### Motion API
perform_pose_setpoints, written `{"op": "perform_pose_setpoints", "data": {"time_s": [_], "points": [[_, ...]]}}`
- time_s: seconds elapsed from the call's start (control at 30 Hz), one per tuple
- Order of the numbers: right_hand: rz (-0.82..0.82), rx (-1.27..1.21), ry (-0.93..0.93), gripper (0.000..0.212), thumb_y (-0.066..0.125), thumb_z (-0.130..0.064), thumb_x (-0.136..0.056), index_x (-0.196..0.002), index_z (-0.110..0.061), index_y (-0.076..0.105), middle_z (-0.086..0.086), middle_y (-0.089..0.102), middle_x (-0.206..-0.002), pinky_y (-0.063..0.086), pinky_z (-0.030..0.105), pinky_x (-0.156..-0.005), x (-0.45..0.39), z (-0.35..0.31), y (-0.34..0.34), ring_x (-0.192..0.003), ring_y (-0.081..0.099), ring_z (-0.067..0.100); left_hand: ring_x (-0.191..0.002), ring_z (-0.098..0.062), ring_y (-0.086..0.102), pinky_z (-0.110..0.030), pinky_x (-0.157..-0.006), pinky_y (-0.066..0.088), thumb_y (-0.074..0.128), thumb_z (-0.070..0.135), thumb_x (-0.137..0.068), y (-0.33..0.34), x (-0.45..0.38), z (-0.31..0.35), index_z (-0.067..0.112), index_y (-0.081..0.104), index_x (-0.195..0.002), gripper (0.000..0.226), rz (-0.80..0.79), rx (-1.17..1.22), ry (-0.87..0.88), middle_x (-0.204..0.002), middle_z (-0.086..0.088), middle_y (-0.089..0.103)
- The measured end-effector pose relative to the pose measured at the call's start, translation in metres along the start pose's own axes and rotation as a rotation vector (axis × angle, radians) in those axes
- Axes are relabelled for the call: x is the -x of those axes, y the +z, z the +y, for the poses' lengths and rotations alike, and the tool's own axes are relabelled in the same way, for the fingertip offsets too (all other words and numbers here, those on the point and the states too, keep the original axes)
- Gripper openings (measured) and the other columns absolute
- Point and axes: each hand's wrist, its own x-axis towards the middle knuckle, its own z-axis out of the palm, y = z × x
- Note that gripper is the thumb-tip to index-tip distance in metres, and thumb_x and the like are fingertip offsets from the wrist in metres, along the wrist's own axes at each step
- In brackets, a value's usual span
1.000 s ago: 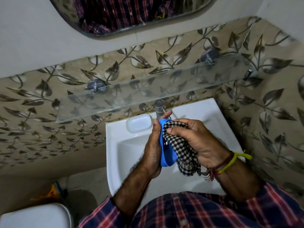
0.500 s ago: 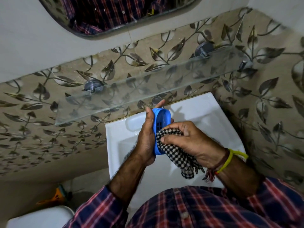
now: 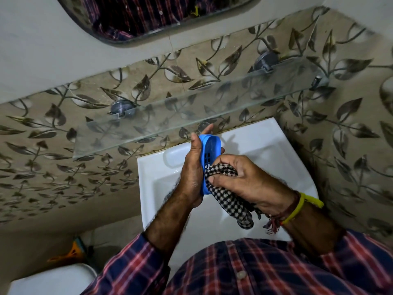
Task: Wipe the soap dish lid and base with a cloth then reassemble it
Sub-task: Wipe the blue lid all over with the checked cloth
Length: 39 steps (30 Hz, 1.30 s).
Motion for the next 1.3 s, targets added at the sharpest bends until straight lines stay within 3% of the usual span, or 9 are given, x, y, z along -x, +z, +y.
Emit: {"op": "perform_pose_setpoints", "data": {"time_s": [0.13,0.23,0.37,0.57,0.67,0.83,1.07,1.17,1.3], "points": [[0.049,-0.168,0.024,0.011,0.069,-0.007,-0.09,-0.101,-0.005,0.069,0.012,0.075,-0.088,0.06,0.029,-0.068,-0.003,-0.003,-0.003,-0.079,0.072,0.018,-0.098,-0.022,0.072,-0.038,-0.078,0.059,0.032,0.075,-0.093,0.002,0.004,-0.004,0.038,0.056,-0.14,0.065,-0.023,0.059,-0.049,-0.109,-0.006,0.074],[0.024,-0.108,0.016,0.015,0.071,-0.004,-0.088,-0.103,-0.002,0.07,0.022,0.074,-0.094,0.06,0.029,-0.07,-0.001,0.0,0.0,-0.078,0.07,0.02,-0.095,-0.021,0.069,-0.038,-0.081,0.058,0.03,0.073,-0.095,0.001,0.003,-0.005,0.037,0.058,-0.139,0.064,0.003,0.062,-0.035,-0.102,-0.008,0.072],[0.041,-0.152,0.07,0.014,0.071,-0.005,-0.089,-0.103,-0.004,0.072,0.017,0.075,-0.093,0.058,0.024,-0.065,0.003,0.005,0.005,-0.074,0.069,0.017,-0.094,-0.022,0.063,-0.039,-0.087,0.052,0.034,0.074,-0.091,-0.003,-0.001,0.004,0.036,0.058,-0.139,0.066,0.012,0.065,-0.017,-0.105,-0.009,0.068],[0.13,-0.173,0.079,0.013,0.07,-0.006,-0.089,-0.102,-0.005,0.072,0.017,0.075,-0.091,0.06,0.036,-0.074,-0.001,0.0,-0.001,-0.078,0.071,0.023,-0.092,-0.016,0.069,-0.034,-0.082,0.059,0.032,0.073,-0.093,0.005,0.001,-0.002,0.039,0.063,-0.133,0.061,-0.017,0.058,-0.031,-0.1,0.001,0.075],[0.032,-0.076,0.094,0.019,0.069,-0.002,-0.089,-0.108,0.0,0.07,0.025,0.073,-0.1,0.057,0.038,-0.08,0.003,0.003,-0.002,-0.082,0.068,0.025,-0.091,-0.02,0.066,-0.04,-0.086,0.054,0.034,0.073,-0.091,0.004,0.0,0.005,0.039,0.063,-0.133,0.061,0.004,0.021,-0.024,-0.098,-0.005,0.071],[-0.032,0.058,0.041,0.016,0.068,0.0,-0.089,-0.105,0.0,0.072,0.021,0.073,-0.093,0.054,0.024,-0.071,0.005,0.002,-0.007,-0.076,0.066,0.016,-0.086,-0.017,0.067,-0.039,-0.086,0.053,0.034,0.072,-0.091,0.005,0.002,0.004,0.036,0.061,-0.136,0.063,0.007,-0.027,-0.029,-0.097,-0.004,0.072],[-0.105,0.328,-0.065,0.015,0.07,-0.006,-0.09,-0.103,-0.01,0.076,0.006,0.076,-0.101,0.055,0.044,-0.095,0.0,0.005,-0.011,-0.097,0.07,0.017,-0.085,-0.022,0.066,-0.035,-0.077,0.057,0.042,0.077,-0.084,0.008,0.001,0.013,0.037,0.062,-0.134,0.067,0.018,-0.066,-0.04,-0.097,-0.008,0.072],[-0.069,0.523,-0.124,0.017,0.07,-0.02,-0.09,-0.105,-0.025,0.075,-0.005,0.075,-0.1,0.056,0.044,-0.089,0.001,0.004,-0.008,-0.094,0.069,0.013,-0.086,-0.025,0.066,-0.038,-0.081,0.056,0.042,0.074,-0.084,0.007,0.001,0.012,0.034,0.062,-0.135,0.068,0.048,-0.008,-0.073,-0.1,-0.012,0.071],[0.048,0.918,-0.237,0.032,0.062,-0.031,-0.088,-0.116,-0.046,0.061,-0.009,0.074,-0.105,0.052,0.03,-0.071,0.005,0.002,-0.001,-0.086,0.068,0.018,-0.093,-0.032,0.063,-0.048,-0.09,0.05,0.045,0.073,-0.082,0.005,-0.002,0.022,0.032,0.063,-0.134,0.069,0.064,0.03,-0.09,-0.099,-0.013,0.072]]}}
